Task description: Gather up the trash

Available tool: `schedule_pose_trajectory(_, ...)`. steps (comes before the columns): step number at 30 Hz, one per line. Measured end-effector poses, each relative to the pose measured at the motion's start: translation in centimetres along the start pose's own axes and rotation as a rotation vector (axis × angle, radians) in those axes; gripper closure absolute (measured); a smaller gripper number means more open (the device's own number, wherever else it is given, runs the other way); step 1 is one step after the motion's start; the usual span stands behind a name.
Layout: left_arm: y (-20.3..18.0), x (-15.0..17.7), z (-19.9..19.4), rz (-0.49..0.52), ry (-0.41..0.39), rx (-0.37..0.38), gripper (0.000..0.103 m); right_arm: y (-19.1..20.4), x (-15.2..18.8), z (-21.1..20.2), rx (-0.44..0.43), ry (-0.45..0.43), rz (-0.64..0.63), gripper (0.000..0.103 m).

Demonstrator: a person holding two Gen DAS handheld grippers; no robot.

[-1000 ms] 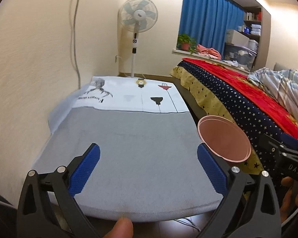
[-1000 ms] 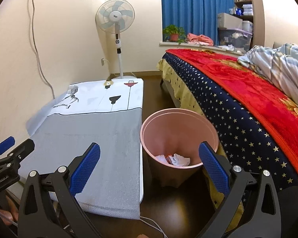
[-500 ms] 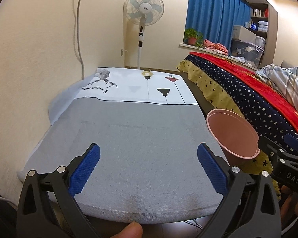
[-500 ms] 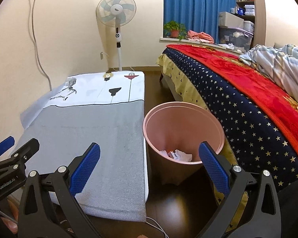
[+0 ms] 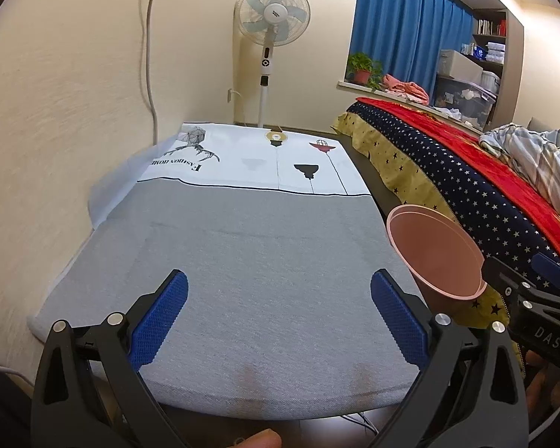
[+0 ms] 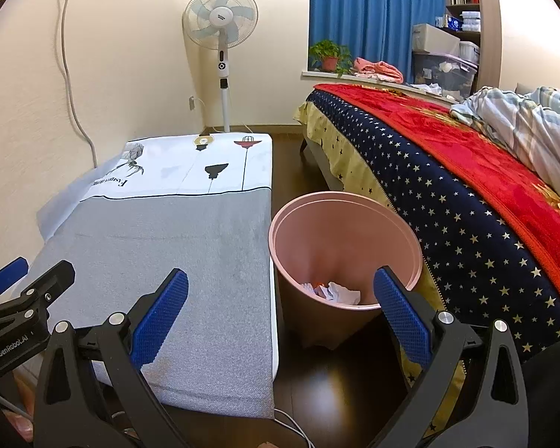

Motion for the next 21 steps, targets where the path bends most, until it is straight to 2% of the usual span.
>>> schedule_pose_trajectory(21,-0.04,0.08,-0.13,-0.001,-0.003,0.006,0.008,0.16,0.01,-0.26,-0.003,-0.003,-0.002,0.005)
Point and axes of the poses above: each gripper's, at about its wrist camera, not at the fingertips, and z roughly the way its jaws point, y to its left, x to its underside, the point moved 8 cm from there along z, roughly the way its jaws point, and after that the axes turned 15 degrees about -y, right-handed, at the moved point
